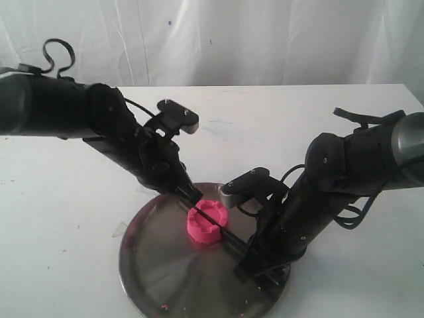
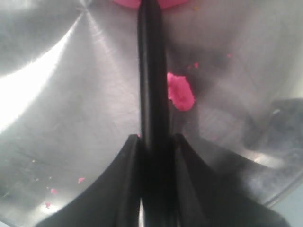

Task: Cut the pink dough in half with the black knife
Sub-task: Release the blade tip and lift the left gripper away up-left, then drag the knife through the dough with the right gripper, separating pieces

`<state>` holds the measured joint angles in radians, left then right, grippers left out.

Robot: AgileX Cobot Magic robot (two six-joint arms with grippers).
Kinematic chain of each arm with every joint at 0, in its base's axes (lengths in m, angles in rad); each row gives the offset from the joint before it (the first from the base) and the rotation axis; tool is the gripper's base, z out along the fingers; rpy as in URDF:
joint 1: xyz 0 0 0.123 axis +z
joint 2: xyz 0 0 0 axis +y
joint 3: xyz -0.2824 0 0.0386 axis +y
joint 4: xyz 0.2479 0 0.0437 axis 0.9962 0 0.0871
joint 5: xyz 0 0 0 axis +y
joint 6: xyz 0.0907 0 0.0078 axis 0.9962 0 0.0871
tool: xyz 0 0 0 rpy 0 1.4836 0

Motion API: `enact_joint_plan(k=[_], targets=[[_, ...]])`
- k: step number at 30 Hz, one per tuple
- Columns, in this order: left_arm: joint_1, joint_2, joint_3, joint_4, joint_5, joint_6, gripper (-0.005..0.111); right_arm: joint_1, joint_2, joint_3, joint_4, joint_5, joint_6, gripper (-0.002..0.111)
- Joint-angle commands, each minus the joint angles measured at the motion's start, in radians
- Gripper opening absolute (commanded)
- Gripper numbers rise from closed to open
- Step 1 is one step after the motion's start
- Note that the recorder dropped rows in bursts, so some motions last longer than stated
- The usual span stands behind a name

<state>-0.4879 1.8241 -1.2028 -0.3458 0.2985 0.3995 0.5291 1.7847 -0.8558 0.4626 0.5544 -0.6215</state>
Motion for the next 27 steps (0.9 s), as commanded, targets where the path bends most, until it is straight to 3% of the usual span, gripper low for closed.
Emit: enact_joint_plan(k=[1,6,11,16,22,27], targets=[[0.003,-0.111,0.005,0.022,0.043,0.001,0.000,-0.001,0.023,0.005,-0.015,-0.027,-0.003,0.000],[0.068,-0.207,0.005,0.154,0.091,-0.067,0.000,-0.001,0.023,0.005,-0.015,-0.019,-0.003,0.000],[0.246,-0.284,0.005,0.279,0.187,-0.276,0.000,-0.001,0.023,0.002,-0.015,-0.015,-0.003,0.000],[0.379,-0.334,0.061,0.269,0.137,-0.300,0.000,-0.001,0.023,-0.017,-0.015,0.029,-0.003,0.000],[0.407,-0.341,0.127,0.249,0.008,-0.300,0.000,-0.001,0.023,-0.021,-0.011,0.050,-0.003,0.000],[0.405,-0.341,0.127,0.242,-0.003,-0.300,0.000,0.011,0.023,-0.021,-0.011,0.050,-0.011,0.000]])
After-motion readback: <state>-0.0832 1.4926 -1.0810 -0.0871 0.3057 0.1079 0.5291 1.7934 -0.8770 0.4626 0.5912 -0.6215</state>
